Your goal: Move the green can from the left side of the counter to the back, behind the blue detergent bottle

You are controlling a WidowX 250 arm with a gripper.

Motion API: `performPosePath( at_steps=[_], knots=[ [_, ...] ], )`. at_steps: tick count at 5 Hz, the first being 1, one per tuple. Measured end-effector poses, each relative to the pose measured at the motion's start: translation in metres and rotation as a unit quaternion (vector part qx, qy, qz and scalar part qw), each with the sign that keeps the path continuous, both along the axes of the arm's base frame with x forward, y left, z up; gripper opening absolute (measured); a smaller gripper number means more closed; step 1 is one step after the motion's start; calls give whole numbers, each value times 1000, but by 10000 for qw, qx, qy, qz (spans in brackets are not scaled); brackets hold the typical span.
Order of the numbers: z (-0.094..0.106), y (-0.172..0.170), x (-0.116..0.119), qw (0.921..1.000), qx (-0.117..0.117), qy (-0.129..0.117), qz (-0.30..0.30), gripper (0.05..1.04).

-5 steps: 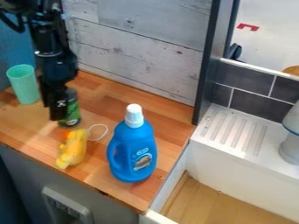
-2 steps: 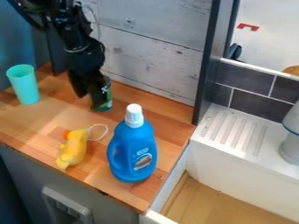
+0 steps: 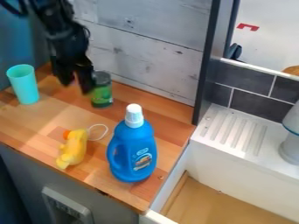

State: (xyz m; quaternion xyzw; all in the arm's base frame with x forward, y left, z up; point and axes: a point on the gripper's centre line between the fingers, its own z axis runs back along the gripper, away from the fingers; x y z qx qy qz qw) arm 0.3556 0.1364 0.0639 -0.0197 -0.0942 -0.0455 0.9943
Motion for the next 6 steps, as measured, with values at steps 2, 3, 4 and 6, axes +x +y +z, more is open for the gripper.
performPosePath(
  at_steps=[2,3,4,6],
  knots=[
    [55,19,-58,9970,621,456,-105,1001],
    [63,37,-69,9945,800,677,-30,1001],
    [70,64,-71,9966,676,402,245,1001],
    [69,68,-73,9966,653,420,285,1001]
  ],
)
